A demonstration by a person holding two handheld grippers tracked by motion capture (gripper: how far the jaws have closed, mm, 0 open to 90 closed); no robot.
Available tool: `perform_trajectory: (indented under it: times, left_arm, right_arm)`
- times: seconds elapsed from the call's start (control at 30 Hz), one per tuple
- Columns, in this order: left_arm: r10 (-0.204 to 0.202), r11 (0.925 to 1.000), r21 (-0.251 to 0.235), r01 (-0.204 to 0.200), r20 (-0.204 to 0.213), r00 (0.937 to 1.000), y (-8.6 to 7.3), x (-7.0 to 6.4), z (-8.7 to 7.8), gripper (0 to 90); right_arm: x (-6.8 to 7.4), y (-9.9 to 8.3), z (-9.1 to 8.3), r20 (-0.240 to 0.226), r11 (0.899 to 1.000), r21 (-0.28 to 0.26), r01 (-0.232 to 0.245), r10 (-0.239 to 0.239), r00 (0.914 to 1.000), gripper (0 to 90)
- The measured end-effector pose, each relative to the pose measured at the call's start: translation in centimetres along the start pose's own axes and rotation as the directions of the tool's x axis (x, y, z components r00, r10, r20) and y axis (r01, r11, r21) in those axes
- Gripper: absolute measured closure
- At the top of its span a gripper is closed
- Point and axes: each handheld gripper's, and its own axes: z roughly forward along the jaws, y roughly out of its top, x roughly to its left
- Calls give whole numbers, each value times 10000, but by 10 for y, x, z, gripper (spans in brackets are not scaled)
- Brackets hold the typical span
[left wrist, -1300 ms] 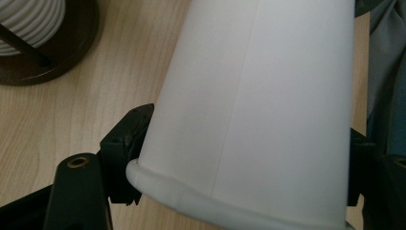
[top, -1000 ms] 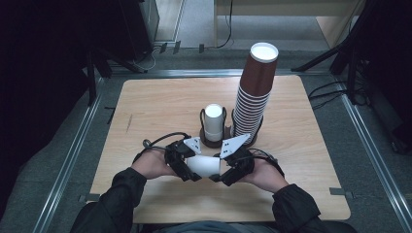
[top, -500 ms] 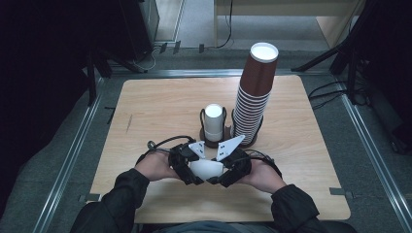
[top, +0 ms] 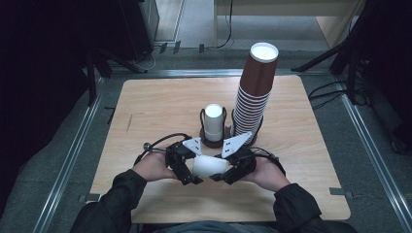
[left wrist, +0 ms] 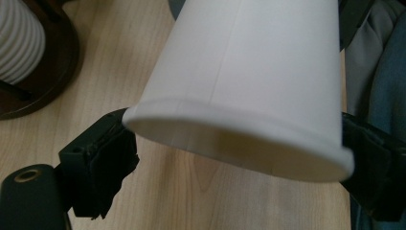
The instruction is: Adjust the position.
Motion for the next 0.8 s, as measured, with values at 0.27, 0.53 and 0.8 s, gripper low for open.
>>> perform_trajectory:
  times: [0.27, 0.53, 0.8]
  left_arm:
    - [-459, 9945, -931, 475, 199, 9987, -10, 7, -13, 68]
    - [-511, 9828, -1761, 550, 265, 9983, -13, 7, -20, 90]
    - [-829, 9521, -2870, 1058, 907, 9924, -12, 8, -20, 90]
  right_arm:
    - [-4, -4, -8, 77, 9994, -289, -182, 184, 9998, 342]
    - [-5, -6, -15, 28, 9970, -780, -8, 11, 10000, 340]
    - [-4, -5, -19, -290, 9910, -1340, -3, -36, 9996, 341]
